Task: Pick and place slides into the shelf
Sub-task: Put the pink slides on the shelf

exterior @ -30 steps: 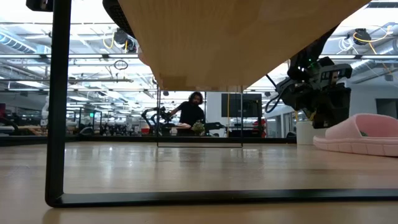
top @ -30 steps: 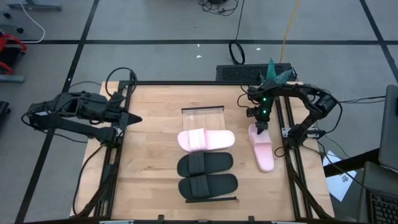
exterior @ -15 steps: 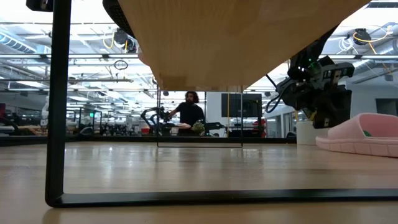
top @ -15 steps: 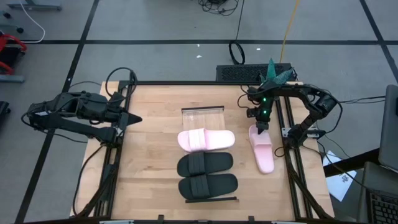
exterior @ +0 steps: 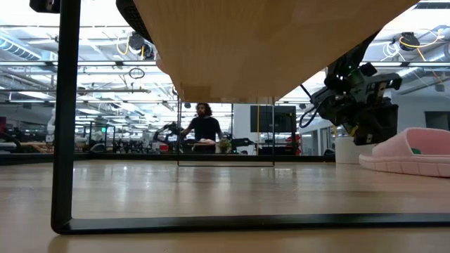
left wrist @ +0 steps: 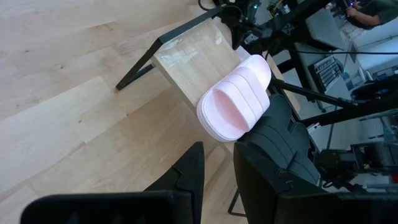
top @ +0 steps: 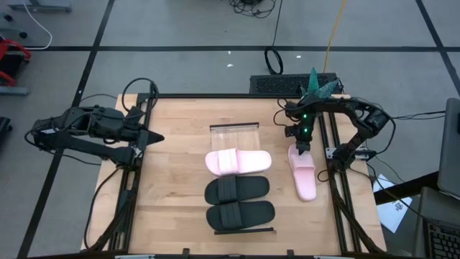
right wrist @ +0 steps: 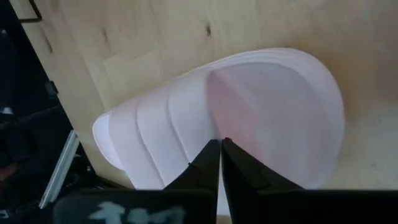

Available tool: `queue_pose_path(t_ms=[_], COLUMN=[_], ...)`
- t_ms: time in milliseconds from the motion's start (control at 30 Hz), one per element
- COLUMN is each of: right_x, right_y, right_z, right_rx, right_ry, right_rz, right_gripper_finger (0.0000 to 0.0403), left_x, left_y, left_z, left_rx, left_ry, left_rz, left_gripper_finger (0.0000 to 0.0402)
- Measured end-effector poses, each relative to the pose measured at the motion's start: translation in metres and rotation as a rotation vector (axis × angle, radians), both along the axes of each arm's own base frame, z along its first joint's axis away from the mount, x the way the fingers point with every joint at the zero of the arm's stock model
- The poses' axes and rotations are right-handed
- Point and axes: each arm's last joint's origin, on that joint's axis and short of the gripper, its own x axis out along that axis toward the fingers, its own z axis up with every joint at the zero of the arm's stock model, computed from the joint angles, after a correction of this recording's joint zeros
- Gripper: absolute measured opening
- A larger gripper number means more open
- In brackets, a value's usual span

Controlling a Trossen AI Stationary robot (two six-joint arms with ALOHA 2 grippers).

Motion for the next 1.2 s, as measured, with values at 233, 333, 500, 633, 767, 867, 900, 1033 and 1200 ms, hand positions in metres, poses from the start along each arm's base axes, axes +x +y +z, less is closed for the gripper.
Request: queue_pose_path(t_ms=[233, 333, 500, 633, 767, 867, 900, 1033, 1200], right_x=[-0.003, -0.003, -0.003, -0.006, -0.009, -0.01, -0.01, -0.01, -0.008], right_y=[-0.005, -0.004, -0.005, -0.005, -0.002, 0.0, 0.0, 0.0, 0.001], right_z=[0.001, 0.002, 0.002, 0.008, 0.016, 0.018, 0.018, 0.018, 0.018], right_rx=[0.025, 0.041, 0.032, -0.059, -0.066, -0.06, -0.057, -0.059, -0.024], right_ry=[-0.021, -0.036, -0.017, 0.047, 0.01, 0.017, 0.02, 0.004, -0.039], right_rz=[-0.084, -0.095, -0.112, -0.11, -0.085, -0.078, -0.078, -0.063, -0.092], right_gripper_finger=[0.0009, 0.0009, 0.0009, 0.0009, 0.0008, 0.0008, 0.0008, 0.0018, 0.0063], left_x=[0.0, 0.0, 0.0, 0.0, 0.0, 0.0, 0.0, 0.0, 0.0], left_y=[0.0, 0.0, 0.0, 0.0, 0.0, 0.0, 0.0, 0.0, 0.0], left_z=[0.0, 0.0, 0.0, 0.0, 0.0, 0.0, 0.0, 0.0, 0.0], left_rx=[-0.001, -0.002, -0.002, -0.002, -0.002, -0.002, -0.002, -0.003, -0.009], left_ry=[0.0, 0.001, 0.0, 0.0, 0.0, 0.0, 0.0, 0.0, -0.001], left_rz=[0.001, 0.002, 0.002, 0.002, 0.002, 0.002, 0.002, 0.003, 0.007], left_gripper_finger=[0.0083, 0.0083, 0.0083, 0.0083, 0.0083, 0.0083, 0.0083, 0.0083, 0.0083])
